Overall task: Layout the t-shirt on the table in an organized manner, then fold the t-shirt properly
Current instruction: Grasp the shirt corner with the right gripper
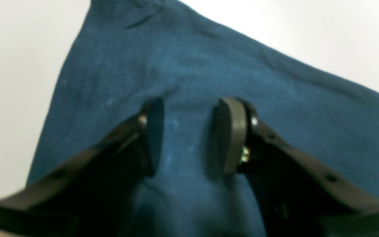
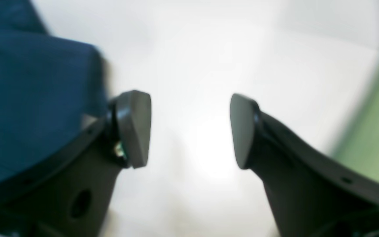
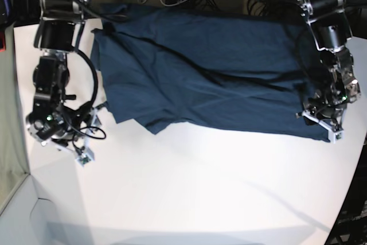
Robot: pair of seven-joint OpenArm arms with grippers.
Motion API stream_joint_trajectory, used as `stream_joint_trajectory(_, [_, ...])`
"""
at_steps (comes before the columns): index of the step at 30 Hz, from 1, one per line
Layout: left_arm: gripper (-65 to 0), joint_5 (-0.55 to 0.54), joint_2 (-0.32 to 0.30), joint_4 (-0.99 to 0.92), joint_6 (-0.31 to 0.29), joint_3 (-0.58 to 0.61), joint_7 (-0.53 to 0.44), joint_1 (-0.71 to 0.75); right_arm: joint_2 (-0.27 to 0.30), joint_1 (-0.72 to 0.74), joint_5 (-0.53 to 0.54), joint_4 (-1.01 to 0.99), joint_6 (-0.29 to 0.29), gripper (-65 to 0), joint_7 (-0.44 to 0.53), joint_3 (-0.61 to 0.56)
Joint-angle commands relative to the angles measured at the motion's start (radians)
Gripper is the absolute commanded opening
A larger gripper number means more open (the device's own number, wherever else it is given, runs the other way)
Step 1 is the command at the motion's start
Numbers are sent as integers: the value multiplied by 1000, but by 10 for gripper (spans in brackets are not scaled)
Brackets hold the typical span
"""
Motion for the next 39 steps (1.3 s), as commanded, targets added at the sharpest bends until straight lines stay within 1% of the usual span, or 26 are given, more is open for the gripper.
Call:
stream_joint_trajectory(1, [-384, 5, -12, 9, 4, -1, 16, -6, -3, 29, 1, 5, -1, -268, 10, 3])
stream_joint_trajectory(4, [-384, 5, -10, 9, 4, -1, 16, -6, -35, 33, 1, -42, -1, -269, 15, 3])
stream_joint_trajectory(9, [-384, 5, -9, 9, 4, -1, 16, -6, -60, 33, 1, -121, -1, -269, 18, 4])
stream_joint_trajectory(13, [-384, 5, -9, 9, 4, -1, 16, -6, -61, 29, 1, -131, -1, -269, 44, 6])
stream_joint_trajectory(20, [-384, 5, -4, 9, 4, -1, 16, -7, -84, -11, 5, -132, -1, -277, 44, 6])
stream_joint_trajectory(23, [-384, 5, -4, 9, 4, -1, 16, -7, -109, -36, 5, -132, -1, -326, 45, 4])
stream_joint_trajectory(25, [-384, 5, -4, 9, 4, -1, 16, -7, -113, -42, 5, -132, -1, -396, 45, 0])
stream_joint_trajectory(26, [-384, 5, -4, 9, 4, -1, 16, -7, -118, -42, 5, -132, -1, -438, 45, -11])
stream_joint_trajectory(29, [-384, 5, -4, 9, 4, -1, 16, -7, -120, -42, 5, -129, -1, -624, 45, -40])
stream_joint_trajectory(30, [-384, 5, -4, 9, 4, -1, 16, -7, -120, -37, 5, -126, -1, -650, 45, -40])
stream_joint_trajectory(32, [-384, 5, -4, 9, 4, -1, 16, -7, -118, -31, 5, -114, -1, -650, 45, -42])
stream_joint_trajectory(35, [-384, 5, -4, 9, 4, -1, 16, -6, -113, -23, 5, -28, -1, -650, 45, -42])
stream_joint_trajectory(39, [-384, 5, -6, 9, 4, -2, 16, -12, -104, 30, 5, 54, -1, -650, 39, -42])
